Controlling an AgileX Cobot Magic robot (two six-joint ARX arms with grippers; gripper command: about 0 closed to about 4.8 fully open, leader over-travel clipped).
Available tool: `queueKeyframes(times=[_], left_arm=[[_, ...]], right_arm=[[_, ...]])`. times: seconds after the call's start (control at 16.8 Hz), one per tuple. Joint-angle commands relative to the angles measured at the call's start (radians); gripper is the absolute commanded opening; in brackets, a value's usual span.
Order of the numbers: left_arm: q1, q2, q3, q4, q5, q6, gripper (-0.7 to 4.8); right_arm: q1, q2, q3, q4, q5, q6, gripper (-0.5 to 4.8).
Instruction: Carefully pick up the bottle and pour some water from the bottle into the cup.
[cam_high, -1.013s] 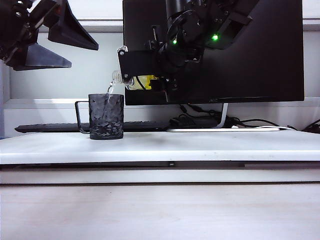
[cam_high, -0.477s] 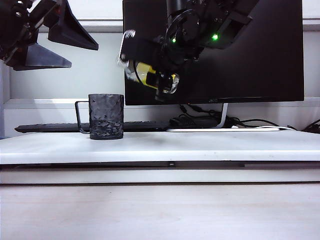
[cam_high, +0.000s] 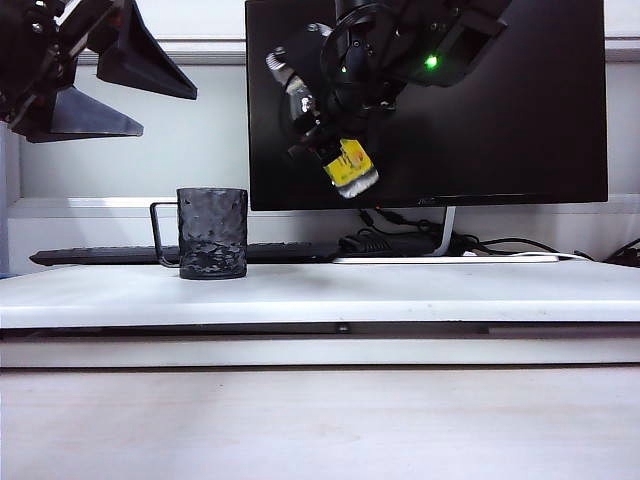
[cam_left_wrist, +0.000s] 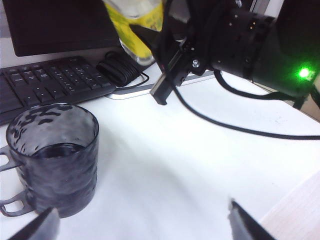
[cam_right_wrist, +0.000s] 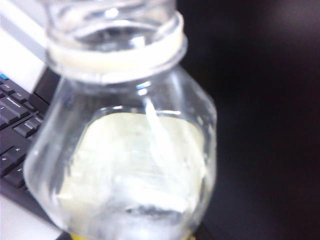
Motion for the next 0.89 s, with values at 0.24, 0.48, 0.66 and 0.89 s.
queueKeyframes(times=[0.24,0.48,0.66,0.89], left_arm=[[0.001,-0.006,0.003,0.043,0.007,-0.048,4.79],[0.001,-0.007,0.003,0.040,0.027,-0.074,4.79],[0.001,-0.007,0.003,0.039,0.049,-0.074,4.79],[0.001,-0.007,0.003,0.035,0.050,-0.074,4.79]], right_arm=[[-0.002,-0.108,0.009,-0.103,0.074,0.423,2.07],[-0.002,-0.117,0.009,-0.180,0.103,0.499,2.07],[-0.002,-0.122,0.007,-0.290,0.100,0.614,2.07],[-0.002,-0.122,-0.058,-0.311,0.099,0.680,2.07]])
